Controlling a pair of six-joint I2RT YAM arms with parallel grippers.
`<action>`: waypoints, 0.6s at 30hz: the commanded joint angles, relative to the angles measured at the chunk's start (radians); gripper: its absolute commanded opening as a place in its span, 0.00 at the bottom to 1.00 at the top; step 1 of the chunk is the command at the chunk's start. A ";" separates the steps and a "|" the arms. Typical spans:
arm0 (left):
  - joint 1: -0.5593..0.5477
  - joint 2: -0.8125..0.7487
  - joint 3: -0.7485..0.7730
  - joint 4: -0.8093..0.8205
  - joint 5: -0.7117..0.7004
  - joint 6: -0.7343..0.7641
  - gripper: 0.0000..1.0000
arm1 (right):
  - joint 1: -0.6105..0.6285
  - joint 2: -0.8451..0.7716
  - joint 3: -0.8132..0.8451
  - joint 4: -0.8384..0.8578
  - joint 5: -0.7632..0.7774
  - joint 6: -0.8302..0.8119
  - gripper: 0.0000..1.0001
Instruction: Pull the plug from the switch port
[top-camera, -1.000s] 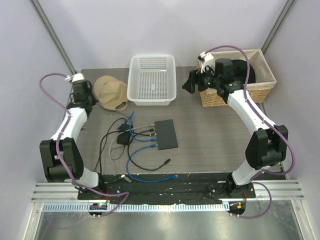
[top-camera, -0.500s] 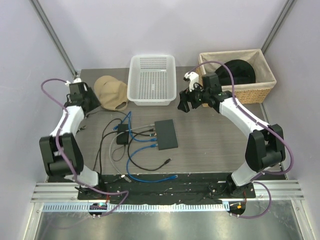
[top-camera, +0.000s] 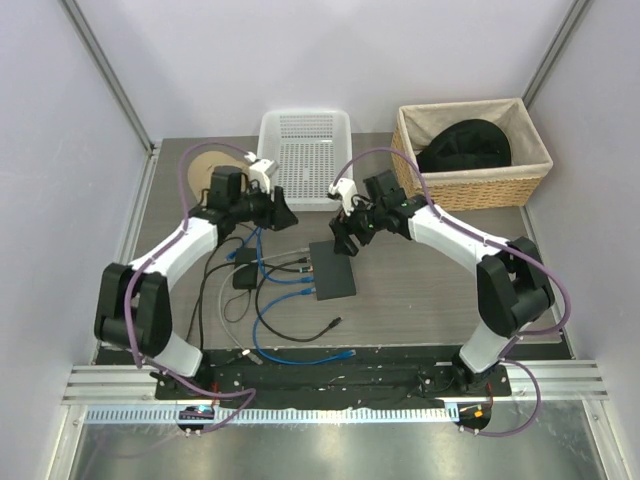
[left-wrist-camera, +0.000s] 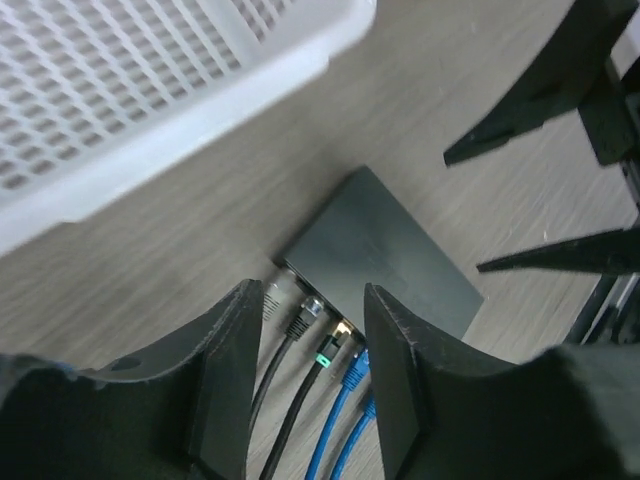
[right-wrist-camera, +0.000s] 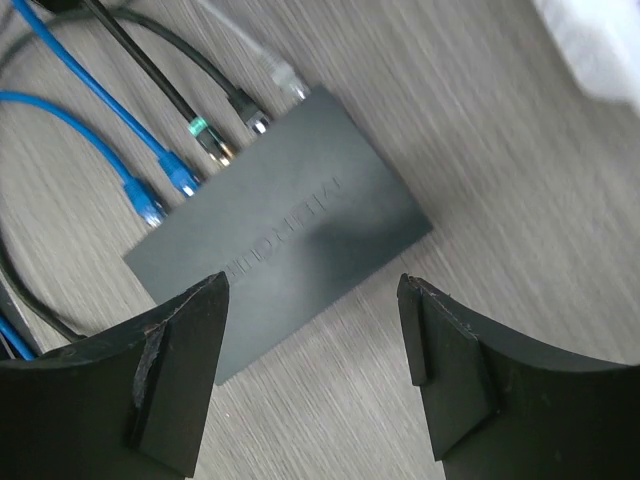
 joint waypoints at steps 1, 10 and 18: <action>-0.057 0.036 0.019 0.010 0.064 0.081 0.42 | -0.014 -0.001 -0.023 0.025 0.021 0.012 0.75; -0.143 0.030 -0.068 -0.140 0.095 0.400 0.00 | -0.014 -0.058 -0.164 0.049 0.087 0.026 0.73; -0.235 0.114 -0.044 -0.191 0.053 0.480 0.00 | -0.027 -0.015 -0.212 0.147 0.237 0.127 0.52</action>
